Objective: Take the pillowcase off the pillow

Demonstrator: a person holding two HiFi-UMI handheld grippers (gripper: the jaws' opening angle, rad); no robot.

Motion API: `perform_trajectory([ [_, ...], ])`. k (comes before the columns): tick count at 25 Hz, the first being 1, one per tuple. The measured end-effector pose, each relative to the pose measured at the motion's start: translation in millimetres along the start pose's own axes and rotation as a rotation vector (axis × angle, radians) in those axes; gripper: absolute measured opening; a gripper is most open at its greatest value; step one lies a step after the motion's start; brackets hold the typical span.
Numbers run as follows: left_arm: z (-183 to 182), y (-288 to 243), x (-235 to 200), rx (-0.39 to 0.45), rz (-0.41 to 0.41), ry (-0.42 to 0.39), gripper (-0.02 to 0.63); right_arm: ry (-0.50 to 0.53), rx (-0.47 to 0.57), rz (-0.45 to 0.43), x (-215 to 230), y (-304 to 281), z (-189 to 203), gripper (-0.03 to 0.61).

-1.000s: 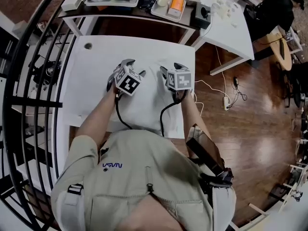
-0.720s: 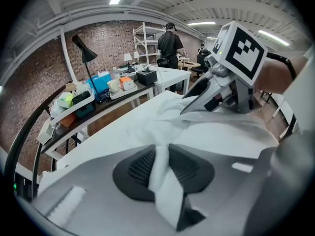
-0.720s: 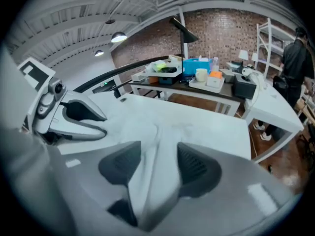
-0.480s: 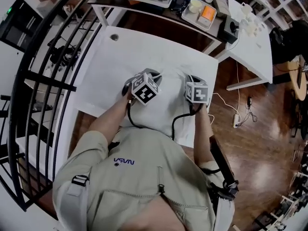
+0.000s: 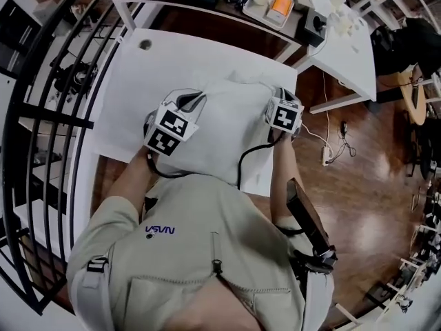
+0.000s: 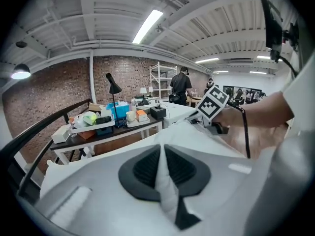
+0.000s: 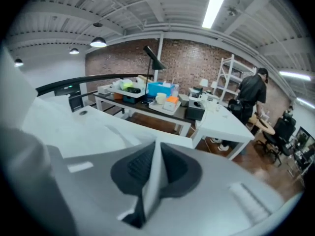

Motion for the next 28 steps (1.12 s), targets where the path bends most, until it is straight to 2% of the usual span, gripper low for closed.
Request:
perform_trajectory([
  [3,-2,5,-8,0.025,-0.035,0.031,0.025,-0.055,-0.082,0.102,36,-7,28,0.011],
  [5,-3,10,-20,0.049,-0.071,0.046,0.025,-0.099,-0.135,0.103,53,-13,55,0.011],
  [7,-4,11,-29,0.064,-0.091,0.056,0.025,-0.122,-0.141,0.009,49,-18,76,0.011],
  [9,-8,7,-34,0.079,-0.096,0.053,0.025,-0.096,-0.103,-0.105,31,-18,84,0.025],
  [12,-17,-1,-33,0.097,-0.082,0.043,0.025,-0.106,-0.031,-0.24,4,-13,84,0.157],
  [13,-21,-3,-33,0.106,-0.081,0.043,0.025,-0.134,-0.002,-0.263,0,-7,81,0.19],
  [14,-25,-4,-35,0.116,-0.082,0.048,0.025,-0.164,0.033,-0.273,-1,1,75,0.192],
  [17,-29,-9,-41,0.133,-0.083,0.085,0.025,-0.233,0.149,-0.239,11,35,59,0.192],
  [20,-39,-22,-49,0.178,-0.08,0.104,0.025,-0.282,0.194,-0.181,21,73,65,0.192],
  [23,-36,-53,-45,0.142,-0.019,0.086,0.026,-0.327,0.143,-0.136,19,96,97,0.191],
  [26,-17,-80,-42,0.039,-0.006,-0.004,0.058,-0.372,0.039,-0.103,7,106,142,0.19],
  [28,-19,-76,-40,0.026,-0.014,-0.067,0.078,-0.378,-0.024,-0.086,-1,111,169,0.19],
])
Point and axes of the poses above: the fingertips, and each gripper's own axes: y backward along the fingers, x to its right, z out of its underside, the point moved 2 cm from there along y, backward along the fingers, and after that the axes turned 6 degrees about x, right-handed, at the moved point
